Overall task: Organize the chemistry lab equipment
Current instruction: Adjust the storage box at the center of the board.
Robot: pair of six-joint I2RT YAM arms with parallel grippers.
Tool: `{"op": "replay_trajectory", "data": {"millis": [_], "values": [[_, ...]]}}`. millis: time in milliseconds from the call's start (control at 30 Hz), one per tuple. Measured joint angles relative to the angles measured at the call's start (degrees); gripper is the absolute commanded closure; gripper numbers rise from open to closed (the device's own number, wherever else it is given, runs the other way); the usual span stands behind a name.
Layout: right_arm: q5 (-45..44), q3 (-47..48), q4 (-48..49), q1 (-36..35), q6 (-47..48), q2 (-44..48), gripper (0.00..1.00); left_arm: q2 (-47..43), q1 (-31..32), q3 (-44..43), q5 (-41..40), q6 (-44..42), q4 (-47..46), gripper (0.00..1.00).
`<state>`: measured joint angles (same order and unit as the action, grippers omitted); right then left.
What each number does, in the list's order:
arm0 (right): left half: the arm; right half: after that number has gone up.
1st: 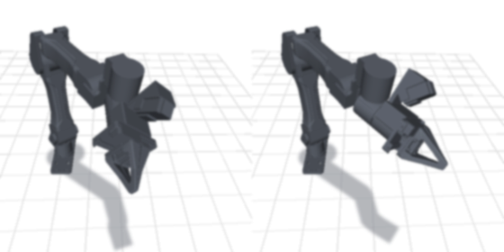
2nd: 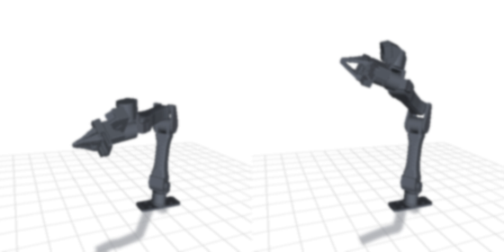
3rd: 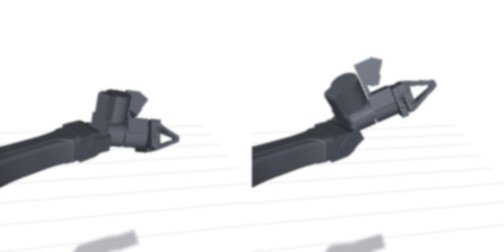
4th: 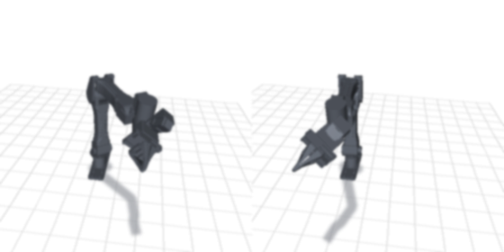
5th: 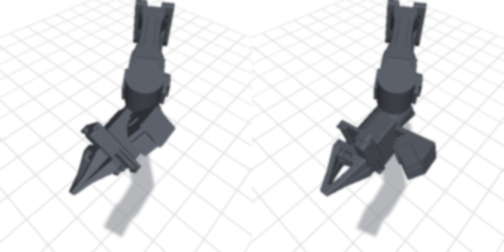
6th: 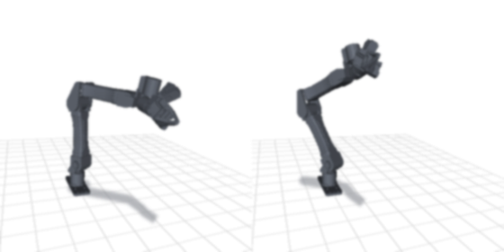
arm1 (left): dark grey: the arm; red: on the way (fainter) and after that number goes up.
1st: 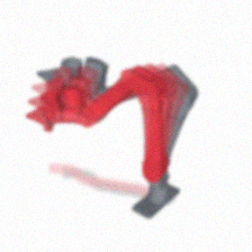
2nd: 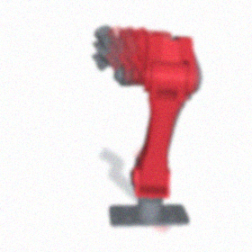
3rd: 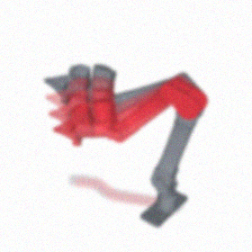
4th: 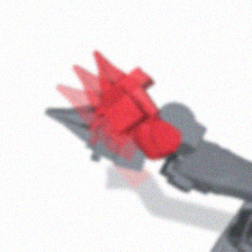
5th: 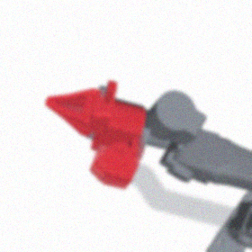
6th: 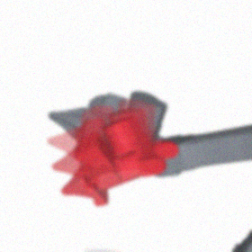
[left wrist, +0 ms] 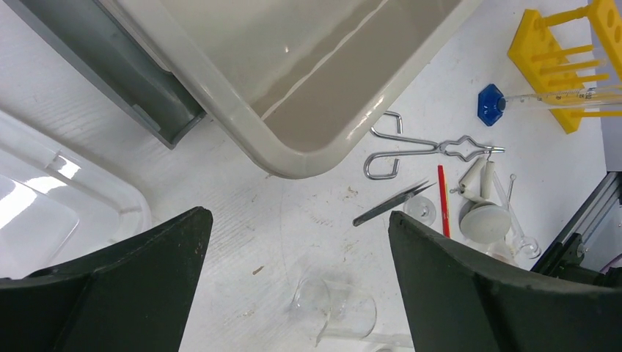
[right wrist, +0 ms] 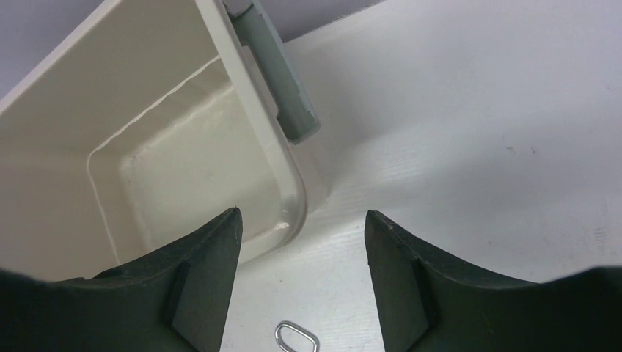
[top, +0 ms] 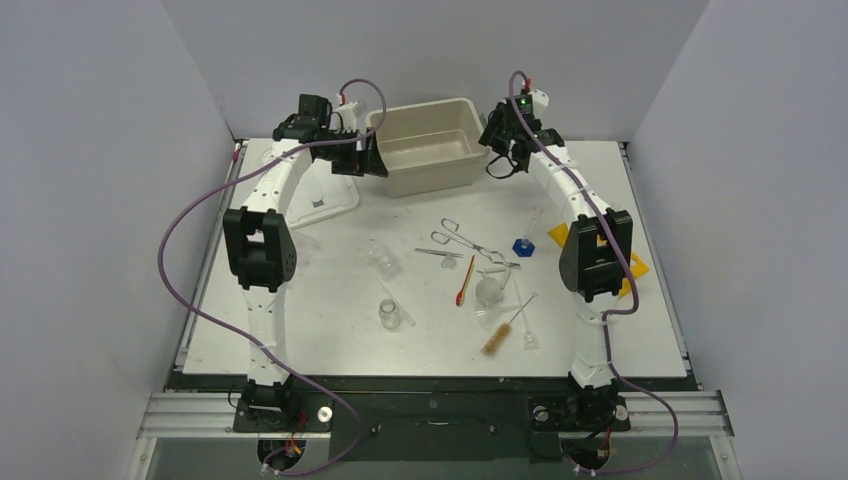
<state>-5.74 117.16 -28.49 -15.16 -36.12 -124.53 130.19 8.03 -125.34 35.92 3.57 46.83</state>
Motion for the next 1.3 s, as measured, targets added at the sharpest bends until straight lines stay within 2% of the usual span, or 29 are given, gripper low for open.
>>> {"op": "replay_trajectory", "data": {"millis": [233,467,633,900,1300], "values": [[0.17,2.21,1.03,-0.37,0.20,-3.02,0.49,-0.04,0.15,-0.52,-2.16,-0.04,-0.42,0.12],[0.20,-0.09,2.58,-0.37,0.46,-3.78,0.66,2.51,0.98,-3.98,-8.39,-1.20,-1.18,0.16],[-0.07,-4.94,6.82,-0.94,0.00,-1.60,0.75,3.54,1.42,-4.31,-8.55,-2.84,-1.14,0.17],[-0.31,-13.44,8.33,-2.05,-0.57,3.54,0.77,3.56,1.73,-4.00,-9.14,-5.73,-0.28,0.20],[0.50,-25.73,6.56,-4.11,-3.21,13.03,0.85,-3.23,2.01,11.52,-7.10,-6.34,-2.51,0.26]]}}
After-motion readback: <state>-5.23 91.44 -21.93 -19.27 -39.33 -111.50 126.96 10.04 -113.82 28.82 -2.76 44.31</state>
